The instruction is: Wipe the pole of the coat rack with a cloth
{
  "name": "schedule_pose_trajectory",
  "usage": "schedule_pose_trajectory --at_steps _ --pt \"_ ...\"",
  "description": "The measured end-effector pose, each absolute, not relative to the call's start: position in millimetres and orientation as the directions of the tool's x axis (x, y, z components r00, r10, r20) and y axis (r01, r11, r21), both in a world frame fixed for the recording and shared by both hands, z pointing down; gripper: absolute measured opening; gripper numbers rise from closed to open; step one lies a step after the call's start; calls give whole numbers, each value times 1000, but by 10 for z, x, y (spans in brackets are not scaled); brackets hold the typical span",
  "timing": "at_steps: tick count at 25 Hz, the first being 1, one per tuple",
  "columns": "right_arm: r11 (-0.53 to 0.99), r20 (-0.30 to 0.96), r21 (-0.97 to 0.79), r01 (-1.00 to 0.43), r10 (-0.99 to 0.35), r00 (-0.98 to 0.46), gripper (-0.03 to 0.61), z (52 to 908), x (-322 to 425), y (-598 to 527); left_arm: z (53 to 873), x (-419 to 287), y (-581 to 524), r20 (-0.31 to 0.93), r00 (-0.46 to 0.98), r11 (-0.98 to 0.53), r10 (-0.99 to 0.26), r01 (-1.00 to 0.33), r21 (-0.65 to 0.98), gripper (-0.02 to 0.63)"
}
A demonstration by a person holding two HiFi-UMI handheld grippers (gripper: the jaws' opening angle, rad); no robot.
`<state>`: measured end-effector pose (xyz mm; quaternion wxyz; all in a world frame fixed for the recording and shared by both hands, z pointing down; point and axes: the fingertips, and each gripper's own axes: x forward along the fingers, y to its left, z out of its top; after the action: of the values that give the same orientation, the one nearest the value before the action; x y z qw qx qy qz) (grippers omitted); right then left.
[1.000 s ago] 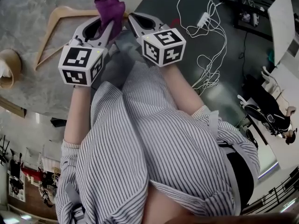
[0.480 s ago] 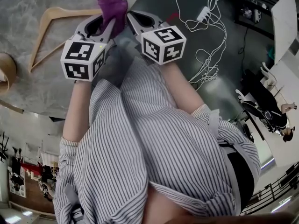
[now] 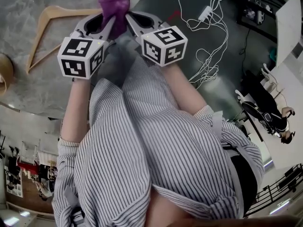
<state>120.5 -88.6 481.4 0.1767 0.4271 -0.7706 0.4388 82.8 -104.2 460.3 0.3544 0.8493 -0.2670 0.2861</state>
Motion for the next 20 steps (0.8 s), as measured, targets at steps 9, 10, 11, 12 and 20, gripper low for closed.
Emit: schedule_pose_trajectory --at_steps 9,10,11,12,20 --pt "262 645 -526 -809 -497 -580 15 4819 1227 -900 4588 838 -1031 667 703 -594 -247 -654 469 84" --pt "263 646 -524 -810 -497 -579 15 4817 1234 -904 4582 833 -1029 667 703 -593 -248 -655 469 84" --pt "264 647 -521 -812 -498 -577 15 4819 1244 -909 4583 827 -1027 667 701 -591 -250 -657 469 84" --pt "265 649 -517 -814 -499 -575 15 4825 1256 -913 4590 820 -1025 669 699 -588 -253 -660 468 84" --pt "307 641 -503 -808 -494 -587 15 4762 1146 -949 4606 628 -1028 682 674 -559 -283 -694 454 84"
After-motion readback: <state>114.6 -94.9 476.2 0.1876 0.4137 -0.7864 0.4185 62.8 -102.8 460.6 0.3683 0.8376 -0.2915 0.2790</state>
